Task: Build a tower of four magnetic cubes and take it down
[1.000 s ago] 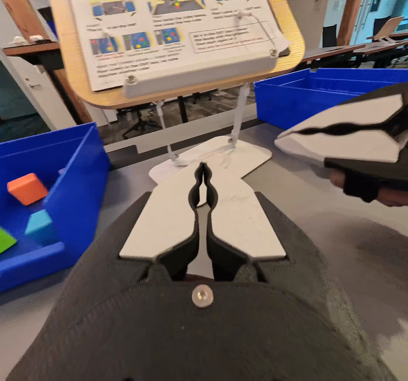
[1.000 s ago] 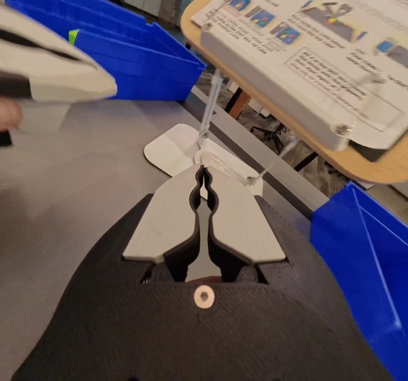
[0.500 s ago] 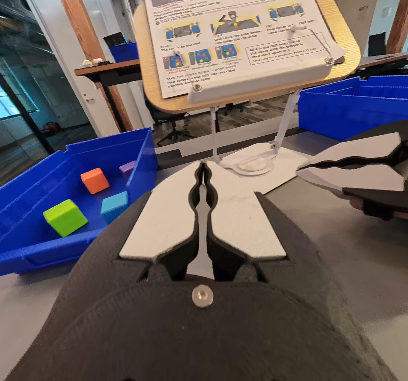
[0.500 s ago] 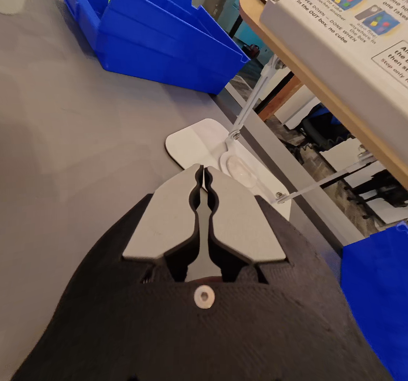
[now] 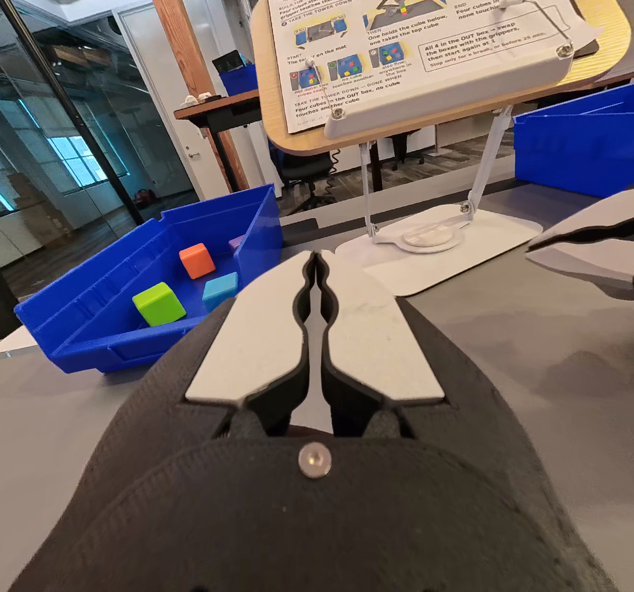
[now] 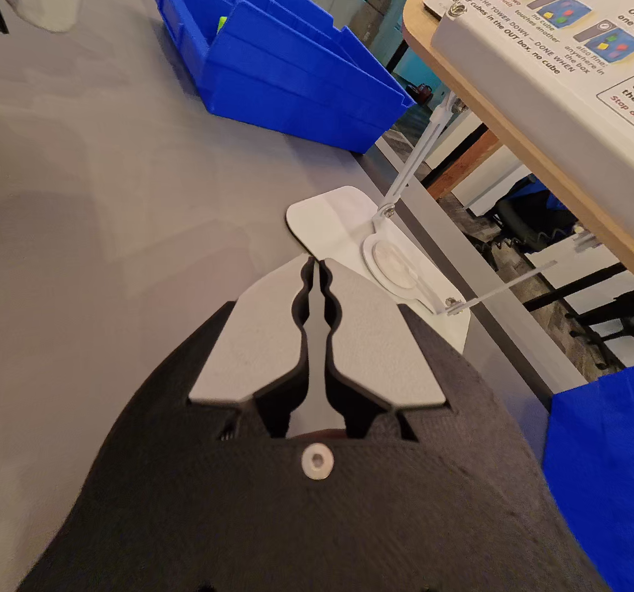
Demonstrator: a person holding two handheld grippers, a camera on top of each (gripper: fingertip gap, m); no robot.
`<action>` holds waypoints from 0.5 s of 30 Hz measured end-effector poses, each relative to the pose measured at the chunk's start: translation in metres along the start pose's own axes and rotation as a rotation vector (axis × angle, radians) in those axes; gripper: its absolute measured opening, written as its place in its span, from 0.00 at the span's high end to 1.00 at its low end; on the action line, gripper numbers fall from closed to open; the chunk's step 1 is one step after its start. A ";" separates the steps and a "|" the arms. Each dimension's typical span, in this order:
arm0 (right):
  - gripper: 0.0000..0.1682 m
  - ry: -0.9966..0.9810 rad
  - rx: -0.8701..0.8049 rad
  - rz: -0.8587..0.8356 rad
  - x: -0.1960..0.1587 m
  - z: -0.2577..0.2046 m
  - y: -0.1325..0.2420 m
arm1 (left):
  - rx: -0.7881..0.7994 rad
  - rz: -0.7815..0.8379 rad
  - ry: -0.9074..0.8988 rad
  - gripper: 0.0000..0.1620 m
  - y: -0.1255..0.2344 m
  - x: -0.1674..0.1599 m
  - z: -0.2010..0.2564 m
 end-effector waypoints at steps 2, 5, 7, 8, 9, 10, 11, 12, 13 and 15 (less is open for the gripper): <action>0.98 -0.001 -0.006 0.000 -0.003 0.003 0.004 | -0.003 -0.010 -0.018 1.00 -0.002 -0.002 0.003; 0.98 -0.037 -0.004 0.006 -0.005 0.008 0.007 | -0.013 -0.005 -0.032 1.00 -0.003 -0.001 0.006; 0.97 -0.020 0.005 0.009 -0.005 0.006 0.009 | -0.021 -0.002 -0.029 1.00 -0.003 0.000 0.007; 0.97 -0.005 0.008 0.011 -0.005 0.004 0.009 | -0.026 0.006 -0.024 1.00 -0.002 0.001 0.006; 0.97 0.005 0.010 0.010 -0.005 0.002 0.009 | -0.029 0.012 -0.017 1.00 -0.002 0.002 0.006; 0.97 0.007 0.010 0.005 -0.005 0.002 0.008 | -0.034 0.012 -0.008 1.00 -0.002 0.003 0.005; 0.97 0.005 0.007 0.002 -0.005 0.002 0.007 | -0.040 0.009 -0.002 1.00 -0.002 0.003 0.005; 0.97 -0.001 0.004 0.001 -0.005 0.003 0.007 | -0.038 0.011 -0.004 1.00 -0.002 0.004 0.004; 0.97 -0.009 0.002 0.000 -0.005 0.004 0.007 | -0.031 0.013 -0.009 1.00 -0.002 0.005 0.003; 0.97 -0.017 0.001 0.003 -0.005 0.005 0.007 | -0.020 0.021 0.007 1.00 -0.001 0.008 -0.003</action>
Point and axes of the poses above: each gripper's, where its closed fingertips meet, y back along the fingers, x out of its top, z = x × y across the jaws, the point moved 4 cm from there along y, back along the fingers, and after that the axes turned 2 degrees about y, right-handed, at the moved point
